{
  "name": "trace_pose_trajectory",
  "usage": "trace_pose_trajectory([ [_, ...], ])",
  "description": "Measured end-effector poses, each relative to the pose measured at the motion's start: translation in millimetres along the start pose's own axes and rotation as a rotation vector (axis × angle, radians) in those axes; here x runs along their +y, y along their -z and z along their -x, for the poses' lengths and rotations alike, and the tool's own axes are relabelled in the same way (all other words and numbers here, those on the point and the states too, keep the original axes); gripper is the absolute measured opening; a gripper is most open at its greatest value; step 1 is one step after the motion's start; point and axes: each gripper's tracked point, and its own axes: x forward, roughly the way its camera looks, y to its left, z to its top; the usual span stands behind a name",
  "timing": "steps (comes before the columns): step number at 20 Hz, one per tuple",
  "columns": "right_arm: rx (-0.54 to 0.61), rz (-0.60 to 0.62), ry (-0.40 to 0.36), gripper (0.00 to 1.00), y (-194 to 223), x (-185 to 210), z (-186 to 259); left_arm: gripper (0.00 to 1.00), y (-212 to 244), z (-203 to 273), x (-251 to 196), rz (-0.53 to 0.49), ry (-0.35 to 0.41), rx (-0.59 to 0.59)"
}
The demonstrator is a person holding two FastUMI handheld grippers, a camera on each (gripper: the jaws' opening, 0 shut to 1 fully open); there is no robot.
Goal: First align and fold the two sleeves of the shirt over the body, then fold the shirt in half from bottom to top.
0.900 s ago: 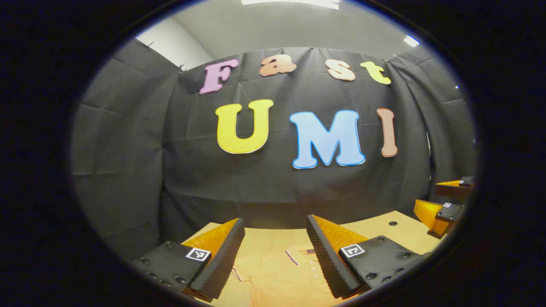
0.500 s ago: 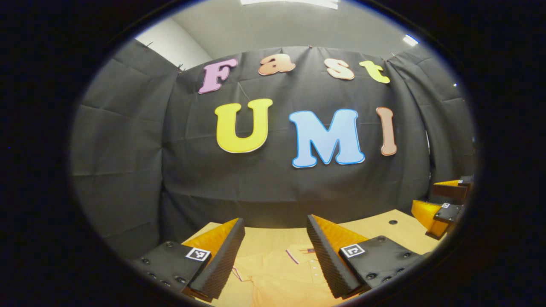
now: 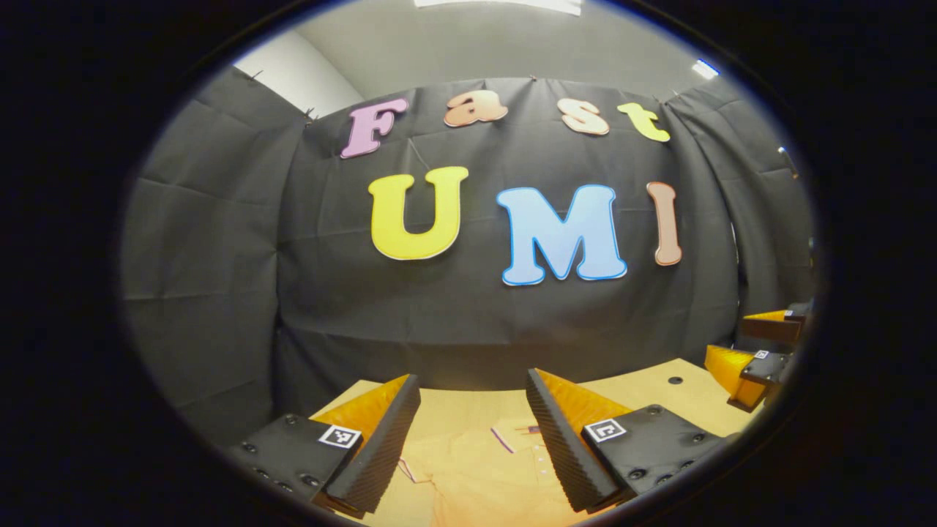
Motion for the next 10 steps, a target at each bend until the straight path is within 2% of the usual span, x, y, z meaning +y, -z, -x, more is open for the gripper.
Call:
trace_pose_trajectory([
  [1, 0.008, 0.005, 0.001, 0.98, 4, 1, -5, 0.99, 1, -1, 0, -0.001, -0.002, 0.004],
  [3, 0.034, 0.0, 0.004, 0.96, 16, -1, -14, 0.99, 2, 1, 1, 0.001, -0.006, 0.013],
  [4, 0.047, -0.009, 0.006, 0.96, 21, -2, -19, 0.95, 4, 2, 2, 0.003, -0.008, 0.016],
  [5, 0.064, -0.022, 0.009, 0.96, 28, -3, -25, 0.99, 4, 3, 2, 0.004, -0.011, 0.02],
  [6, 0.082, -0.036, 0.012, 0.96, 34, -5, -31, 0.95, 4, 2, 2, 0.005, -0.014, 0.024],
  [10, 0.164, -0.065, 0.03, 0.98, 73, -13, -59, 0.95, 10, 5, 3, 0.003, -0.019, 0.043],
])
